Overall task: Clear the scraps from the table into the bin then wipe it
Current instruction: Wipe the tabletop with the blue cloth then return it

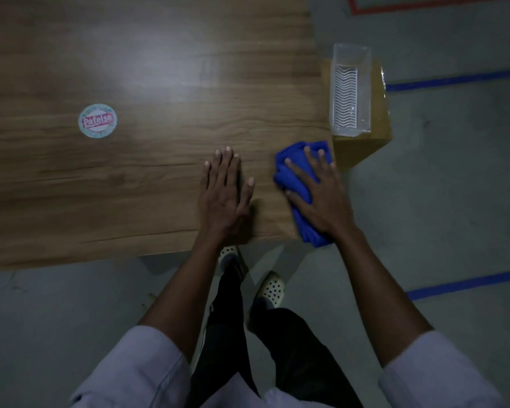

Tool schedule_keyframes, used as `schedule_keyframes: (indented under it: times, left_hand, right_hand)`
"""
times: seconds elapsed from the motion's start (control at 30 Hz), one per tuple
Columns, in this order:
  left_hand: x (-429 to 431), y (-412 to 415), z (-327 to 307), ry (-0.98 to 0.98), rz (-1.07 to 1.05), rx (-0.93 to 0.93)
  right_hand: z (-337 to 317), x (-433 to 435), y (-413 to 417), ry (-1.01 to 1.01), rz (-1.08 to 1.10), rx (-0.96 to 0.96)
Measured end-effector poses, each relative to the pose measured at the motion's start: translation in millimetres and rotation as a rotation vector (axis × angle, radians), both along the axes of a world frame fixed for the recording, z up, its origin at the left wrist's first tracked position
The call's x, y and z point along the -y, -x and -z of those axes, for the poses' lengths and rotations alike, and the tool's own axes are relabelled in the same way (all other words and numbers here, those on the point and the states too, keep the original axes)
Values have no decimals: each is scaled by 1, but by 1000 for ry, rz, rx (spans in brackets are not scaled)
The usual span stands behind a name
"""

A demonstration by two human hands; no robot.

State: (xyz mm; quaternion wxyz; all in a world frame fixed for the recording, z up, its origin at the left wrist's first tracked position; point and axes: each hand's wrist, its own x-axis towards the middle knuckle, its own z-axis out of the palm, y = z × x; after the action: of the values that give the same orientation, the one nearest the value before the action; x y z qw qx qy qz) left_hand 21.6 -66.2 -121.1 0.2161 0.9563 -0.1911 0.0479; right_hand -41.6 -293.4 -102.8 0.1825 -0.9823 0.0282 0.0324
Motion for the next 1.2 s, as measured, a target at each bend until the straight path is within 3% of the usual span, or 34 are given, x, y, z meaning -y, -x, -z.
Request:
schedule_keyframes:
  times: [0.13, 0.27, 0.37, 0.5, 0.6, 0.67, 0.8, 0.93, 1.0, 1.1, 1.2]
  left_hand:
    - [0, 0, 1, 0, -5, 1]
    - [-2, 1, -1, 21, 6, -34]
    - [-4, -1, -3, 43, 23, -29]
    - [-2, 0, -2, 56, 6, -9]
    - [-2, 0, -1, 118, 1, -8]
    - [-5, 1, -4, 188, 10, -23]
    - [-12, 1, -11, 337, 13, -121]
    - [-9, -7, -15, 285, 34, -94]
    - [-8, -16, -14, 262, 45, -82]
    - [-4, -35, -9, 296, 31, -101]
    - [2, -46, -12, 410, -18, -152]
  right_hand:
    - [-2, -37, -15, 28, 184, -6]
    - [-3, -86, 10, 20, -83, -2]
    - [-1, -58, 35, 7, -108, 8]
    - [1, -33, 29, 43, 261, -11]
    - [4, -81, -4, 120, 537, 3]
    - [3, -120, -18, 93, 552, 11]
    - [3, -141, 6, 31, 367, 45]
    - [7, -100, 20, 89, 691, 50]
    - [9, -86, -5, 118, 755, 39]
    - [5, -85, -62, 87, 756, 29]
    - [0, -96, -111, -120, 542, 107]
